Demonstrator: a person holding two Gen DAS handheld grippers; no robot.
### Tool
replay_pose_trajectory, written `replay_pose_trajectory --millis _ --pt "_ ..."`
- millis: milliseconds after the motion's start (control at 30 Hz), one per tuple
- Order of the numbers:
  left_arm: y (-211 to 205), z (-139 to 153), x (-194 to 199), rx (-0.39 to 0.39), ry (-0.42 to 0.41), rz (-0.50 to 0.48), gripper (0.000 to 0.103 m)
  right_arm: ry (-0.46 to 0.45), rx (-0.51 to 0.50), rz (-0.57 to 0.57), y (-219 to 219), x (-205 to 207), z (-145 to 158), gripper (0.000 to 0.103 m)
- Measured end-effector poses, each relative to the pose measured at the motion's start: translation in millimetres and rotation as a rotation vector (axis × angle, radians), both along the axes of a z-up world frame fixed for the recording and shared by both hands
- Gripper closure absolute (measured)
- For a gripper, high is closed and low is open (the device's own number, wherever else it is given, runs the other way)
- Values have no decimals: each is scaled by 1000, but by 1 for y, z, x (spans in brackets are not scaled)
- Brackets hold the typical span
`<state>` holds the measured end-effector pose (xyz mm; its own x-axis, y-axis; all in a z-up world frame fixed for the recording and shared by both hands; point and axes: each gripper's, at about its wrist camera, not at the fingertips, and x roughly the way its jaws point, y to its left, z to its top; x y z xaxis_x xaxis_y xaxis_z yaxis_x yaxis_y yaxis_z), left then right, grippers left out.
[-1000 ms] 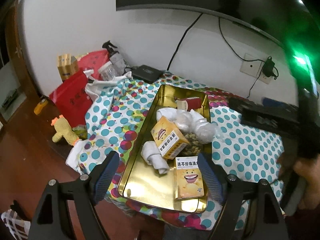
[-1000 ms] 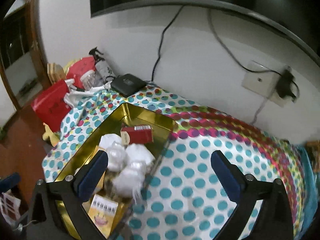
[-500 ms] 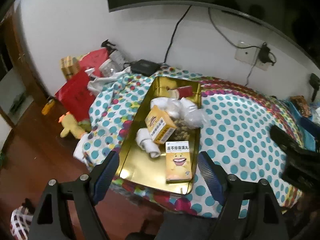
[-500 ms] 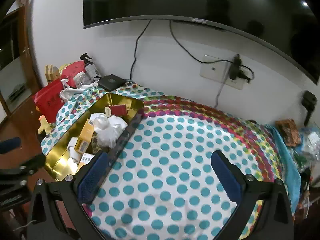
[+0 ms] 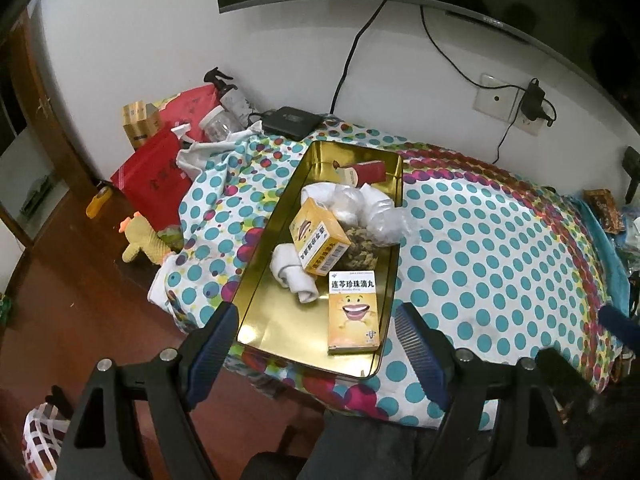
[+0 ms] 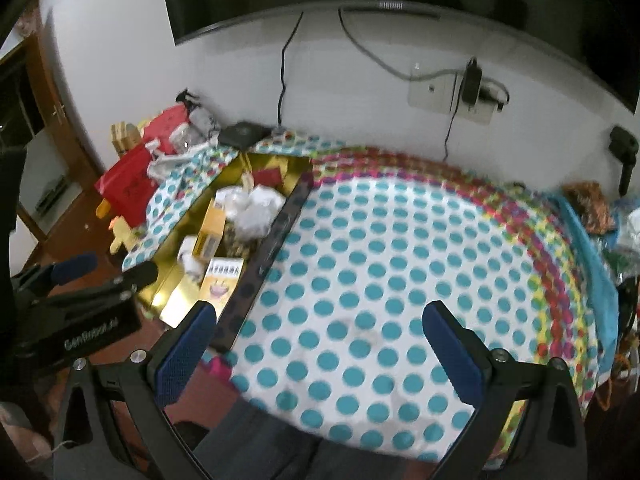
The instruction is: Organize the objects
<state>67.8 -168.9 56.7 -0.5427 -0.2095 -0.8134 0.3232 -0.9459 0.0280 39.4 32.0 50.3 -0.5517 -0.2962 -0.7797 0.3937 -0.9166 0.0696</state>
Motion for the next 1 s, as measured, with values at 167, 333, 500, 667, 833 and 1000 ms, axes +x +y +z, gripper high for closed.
replay_pose_trajectory --millis 167,333,500,667,833,1000 --pt "-5 5 9 8 -14 29 20 -9 80 13 -12 14 -7 0" --pt "-11 10 24 -1 -13 44 20 30 152 29 -23 24 -7 0" --pt "-7 10 31 18 -18 23 20 28 132 30 -23 25 -3 0" --pt "-3 10 30 33 -16 4 20 22 134 26 -23 25 -3 0" --pt "2 10 27 43 -24 -14 20 8 125 24 -22 25 -4 0" --pt "3 3 22 81 -36 -47 20 13 141 16 -20 25 -6 0"
